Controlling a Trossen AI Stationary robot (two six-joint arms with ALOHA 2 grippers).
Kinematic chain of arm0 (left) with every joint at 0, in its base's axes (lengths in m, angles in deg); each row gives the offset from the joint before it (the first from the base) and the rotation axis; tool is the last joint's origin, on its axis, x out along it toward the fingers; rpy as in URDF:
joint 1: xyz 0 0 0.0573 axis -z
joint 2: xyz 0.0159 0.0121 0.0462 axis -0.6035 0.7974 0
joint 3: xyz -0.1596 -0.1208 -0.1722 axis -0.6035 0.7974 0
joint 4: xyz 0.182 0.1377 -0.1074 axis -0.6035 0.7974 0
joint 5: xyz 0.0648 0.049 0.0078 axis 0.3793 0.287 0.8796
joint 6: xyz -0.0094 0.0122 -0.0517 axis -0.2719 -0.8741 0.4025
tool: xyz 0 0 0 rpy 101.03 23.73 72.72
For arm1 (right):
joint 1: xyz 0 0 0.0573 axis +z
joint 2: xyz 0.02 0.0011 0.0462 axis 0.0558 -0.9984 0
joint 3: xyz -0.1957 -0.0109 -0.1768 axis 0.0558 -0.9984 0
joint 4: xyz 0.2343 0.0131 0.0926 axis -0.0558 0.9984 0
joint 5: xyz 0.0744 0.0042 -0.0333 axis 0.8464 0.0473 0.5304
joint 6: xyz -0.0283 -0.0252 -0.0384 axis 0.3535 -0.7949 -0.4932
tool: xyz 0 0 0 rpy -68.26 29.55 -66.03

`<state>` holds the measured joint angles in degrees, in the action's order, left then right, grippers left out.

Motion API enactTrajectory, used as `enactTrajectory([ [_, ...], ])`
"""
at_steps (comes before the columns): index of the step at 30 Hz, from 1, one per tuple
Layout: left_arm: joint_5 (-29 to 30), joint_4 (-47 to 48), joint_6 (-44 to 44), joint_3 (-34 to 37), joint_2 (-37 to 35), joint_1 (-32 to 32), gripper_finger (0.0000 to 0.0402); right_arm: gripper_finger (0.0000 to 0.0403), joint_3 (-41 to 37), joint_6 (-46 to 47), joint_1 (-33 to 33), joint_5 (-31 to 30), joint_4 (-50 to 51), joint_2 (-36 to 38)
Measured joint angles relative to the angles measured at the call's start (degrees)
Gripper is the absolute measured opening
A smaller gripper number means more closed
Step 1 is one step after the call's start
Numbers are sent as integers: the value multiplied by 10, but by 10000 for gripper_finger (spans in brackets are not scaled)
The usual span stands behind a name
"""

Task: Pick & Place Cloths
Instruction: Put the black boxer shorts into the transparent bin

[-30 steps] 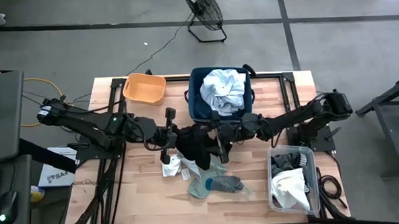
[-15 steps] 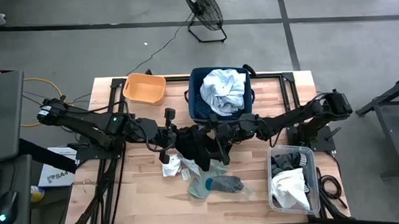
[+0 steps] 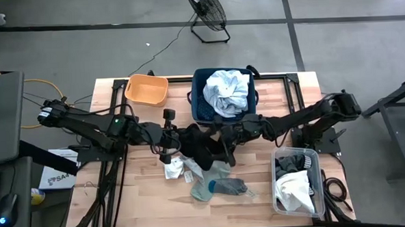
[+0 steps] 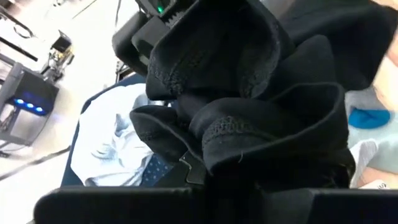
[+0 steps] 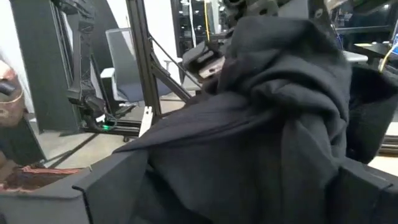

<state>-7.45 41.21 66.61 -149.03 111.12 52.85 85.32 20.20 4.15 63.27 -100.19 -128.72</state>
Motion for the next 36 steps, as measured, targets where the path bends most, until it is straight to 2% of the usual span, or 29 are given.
enactTrajectory([
  [6,11,13,5,0,0,0,30,383,0,-1,0,4,60,16],
  [9,11,38,20,0,-1,0,30,383,0,-9,-2,-29,111,30],
  [12,11,59,36,0,-1,0,30,383,0,-17,-3,-47,113,37],
  [23,41,52,36,0,-1,0,30,383,0,-27,-3,-30,125,43],
  [28,31,20,36,0,-1,0,30,383,0,-30,-3,-69,99,38],
  [36,-1,-58,-2,0,-1,0,30,383,0,-79,8,-109,-5,-7],
])
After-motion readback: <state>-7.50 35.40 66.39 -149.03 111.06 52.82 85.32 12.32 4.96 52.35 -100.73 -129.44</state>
